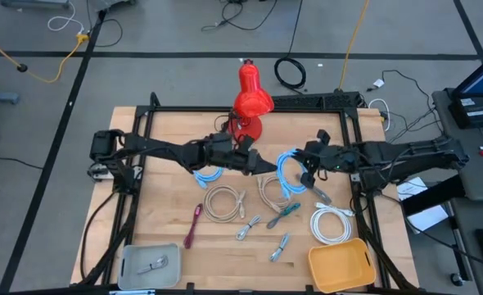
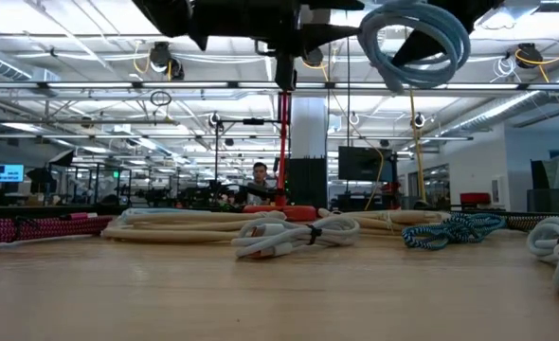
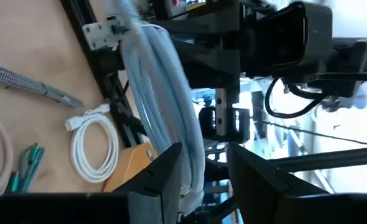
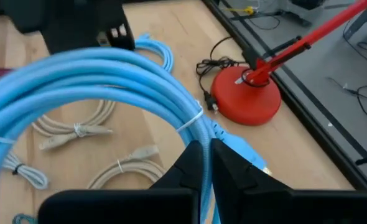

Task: Pick & Place USB Port
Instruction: Put the top blue HDMI cable into the yellow bin

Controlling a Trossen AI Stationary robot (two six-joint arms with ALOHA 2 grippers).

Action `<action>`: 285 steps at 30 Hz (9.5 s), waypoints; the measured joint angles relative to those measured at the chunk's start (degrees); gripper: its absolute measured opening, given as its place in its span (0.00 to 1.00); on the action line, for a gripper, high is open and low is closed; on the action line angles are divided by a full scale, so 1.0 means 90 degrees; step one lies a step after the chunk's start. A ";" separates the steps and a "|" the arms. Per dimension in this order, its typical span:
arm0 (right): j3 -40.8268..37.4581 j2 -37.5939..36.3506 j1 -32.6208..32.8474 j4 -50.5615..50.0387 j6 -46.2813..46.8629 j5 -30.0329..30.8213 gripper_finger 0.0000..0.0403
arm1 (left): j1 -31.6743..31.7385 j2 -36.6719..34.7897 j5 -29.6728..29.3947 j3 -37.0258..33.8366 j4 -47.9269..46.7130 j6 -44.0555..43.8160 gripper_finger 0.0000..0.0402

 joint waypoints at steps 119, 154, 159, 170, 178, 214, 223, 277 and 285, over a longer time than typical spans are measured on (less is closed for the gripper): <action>0.1049 0.1188 0.0216 0.0758 0.0164 -0.4375 0.10 | -0.0833 0.1354 0.0313 0.6650 -0.9660 0.6526 0.06; 0.2647 0.2371 0.3748 -0.2694 -0.1651 0.2693 0.10 | -0.2324 0.0781 -0.2536 0.6060 -0.9082 0.1382 0.33; 0.2647 0.3122 0.4190 -0.2737 -0.1039 0.2611 0.10 | -0.3001 0.0778 -0.3176 0.5721 -0.8756 0.0898 0.33; 0.3980 0.3505 0.5795 -0.4911 0.2887 0.0837 0.10 | -0.3946 0.0778 -0.4459 0.5281 -0.8770 -0.0225 0.33; 0.4377 0.3632 0.6896 -0.5435 0.4825 -0.1256 0.10 | -0.4173 0.0776 -0.5303 0.5269 -0.8730 -0.0631 0.33; 0.2708 0.4568 0.7769 -0.3406 0.5578 -0.0703 0.34 | -0.4435 0.0773 -0.6512 0.5271 -0.7724 -0.0843 0.33; 0.2705 0.4188 0.7554 -0.3196 0.5718 -0.0683 0.50 | -0.4432 0.0773 -0.6508 0.5271 -0.7778 -0.0799 0.33; 0.1778 0.3286 0.6659 -0.4693 0.7290 0.0301 0.00 | -0.4406 0.0771 -0.6510 0.5276 -0.8165 -0.0464 0.33; 0.1775 0.3291 0.6216 -0.5544 0.7477 0.0251 0.00 | -0.4393 0.0771 -0.6505 0.5276 -0.8221 -0.0418 0.33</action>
